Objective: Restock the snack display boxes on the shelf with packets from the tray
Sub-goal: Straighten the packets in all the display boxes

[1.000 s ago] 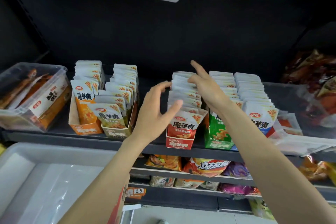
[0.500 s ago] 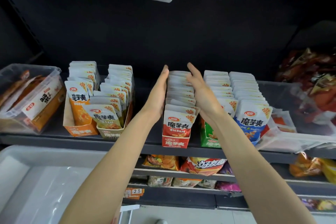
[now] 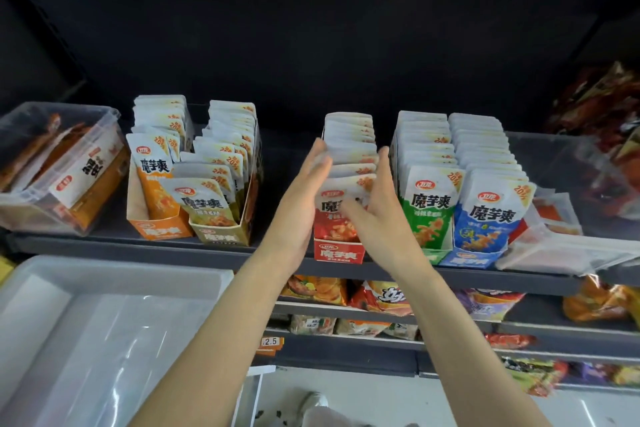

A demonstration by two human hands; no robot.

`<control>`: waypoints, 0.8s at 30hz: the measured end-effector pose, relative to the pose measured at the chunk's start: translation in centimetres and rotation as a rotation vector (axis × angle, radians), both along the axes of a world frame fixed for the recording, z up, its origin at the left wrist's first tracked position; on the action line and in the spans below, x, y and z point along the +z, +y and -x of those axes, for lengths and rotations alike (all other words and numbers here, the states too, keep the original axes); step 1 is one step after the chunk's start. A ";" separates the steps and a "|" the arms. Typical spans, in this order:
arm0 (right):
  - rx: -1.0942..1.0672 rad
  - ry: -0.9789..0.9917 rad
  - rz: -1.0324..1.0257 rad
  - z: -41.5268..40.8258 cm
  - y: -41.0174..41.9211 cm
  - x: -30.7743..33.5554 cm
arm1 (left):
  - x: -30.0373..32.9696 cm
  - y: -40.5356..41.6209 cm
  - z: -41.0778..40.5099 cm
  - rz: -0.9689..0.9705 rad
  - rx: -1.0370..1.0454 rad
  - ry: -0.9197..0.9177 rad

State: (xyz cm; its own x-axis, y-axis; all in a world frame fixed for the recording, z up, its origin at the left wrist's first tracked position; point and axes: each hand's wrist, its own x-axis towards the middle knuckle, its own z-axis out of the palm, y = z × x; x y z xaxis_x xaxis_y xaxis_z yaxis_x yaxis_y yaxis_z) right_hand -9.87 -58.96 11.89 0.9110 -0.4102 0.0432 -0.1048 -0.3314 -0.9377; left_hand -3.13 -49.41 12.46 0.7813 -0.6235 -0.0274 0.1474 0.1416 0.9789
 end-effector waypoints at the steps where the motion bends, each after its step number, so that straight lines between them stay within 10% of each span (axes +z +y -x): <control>1: -0.014 0.014 0.050 0.0 -0.4 0.0 | 0.1 0.0 0.2 -0.044 0.024 -0.048; 8: -0.068 -0.096 0.372 2.7 -1.4 -0.8 | -2.0 0.3 -0.3 -0.161 0.228 -0.613; 13: 0.017 -0.050 0.586 1.7 -1.7 0.9 | -3.0 -0.5 -2.1 -0.663 0.189 -1.148; 19: 0.131 0.241 0.948 -1.6 -3.4 0.6 | -2.8 -2.7 -2.8 -0.465 -0.011 -0.696; 24: -0.106 0.017 0.619 -3.4 -2.8 -1.5 | -1.9 -3.1 -2.2 -0.131 -0.010 -0.285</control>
